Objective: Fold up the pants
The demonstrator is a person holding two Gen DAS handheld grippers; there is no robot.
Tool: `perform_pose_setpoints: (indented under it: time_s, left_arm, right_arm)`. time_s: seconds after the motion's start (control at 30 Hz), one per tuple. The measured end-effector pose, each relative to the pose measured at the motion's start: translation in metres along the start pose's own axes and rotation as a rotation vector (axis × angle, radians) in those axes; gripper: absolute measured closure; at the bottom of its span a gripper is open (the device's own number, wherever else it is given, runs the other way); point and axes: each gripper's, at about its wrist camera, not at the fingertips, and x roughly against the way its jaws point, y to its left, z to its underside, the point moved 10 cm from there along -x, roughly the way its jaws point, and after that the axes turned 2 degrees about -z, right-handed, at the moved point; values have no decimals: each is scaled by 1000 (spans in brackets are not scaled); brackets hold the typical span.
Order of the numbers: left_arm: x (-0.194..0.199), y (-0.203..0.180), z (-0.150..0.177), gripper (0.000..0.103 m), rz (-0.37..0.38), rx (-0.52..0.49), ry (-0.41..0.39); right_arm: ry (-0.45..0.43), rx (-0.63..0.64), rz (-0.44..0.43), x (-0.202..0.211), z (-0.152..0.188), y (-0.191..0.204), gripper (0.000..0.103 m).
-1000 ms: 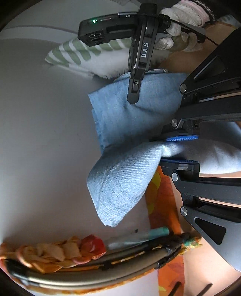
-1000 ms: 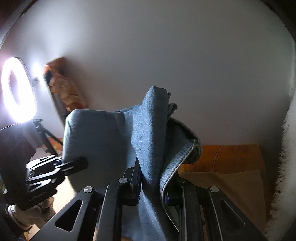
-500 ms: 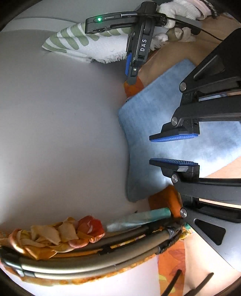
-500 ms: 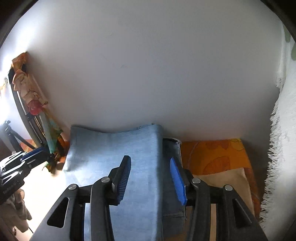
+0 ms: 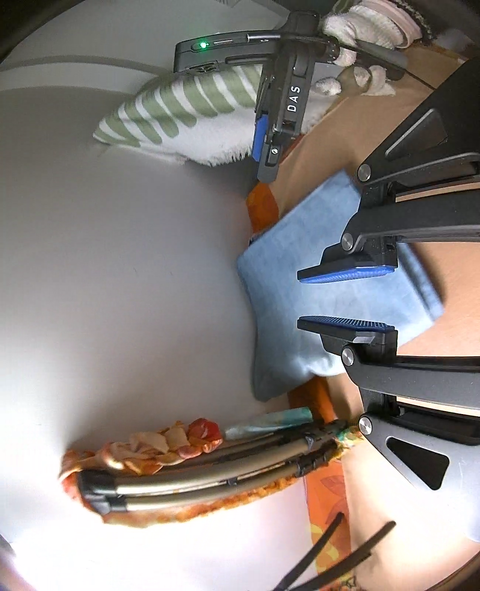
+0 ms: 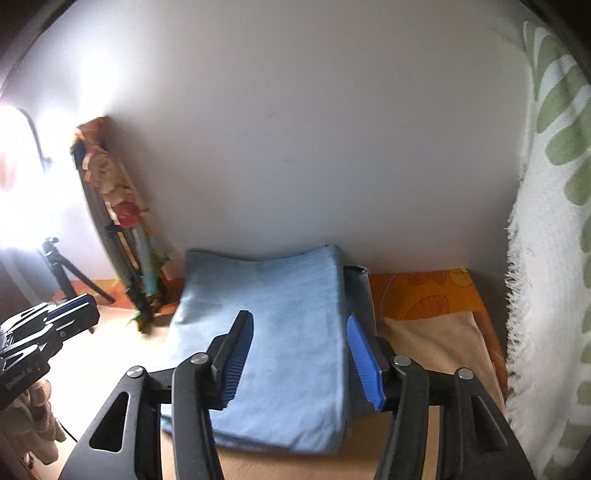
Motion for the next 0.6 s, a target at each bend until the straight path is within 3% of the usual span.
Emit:
perform_pose_setpoints:
  time_s: [0.1,0.23,0.33,0.6]
  left_arm:
    - [20,-8,1,81,3,-11,-12]
    - [46,-17,3,79,6,-21,-32]
    - [68,-22,8,60,10,-24,-50]
    - [119,-38,34,60,57,-16,-59]
  right_arm:
    - [-4,14,7,21,7,10,44]
    - [-39,31,14,52,13,21,36]
    - [-58,31,12,75,20,30,34]
    - [-108,38,59,128,46,54,18]
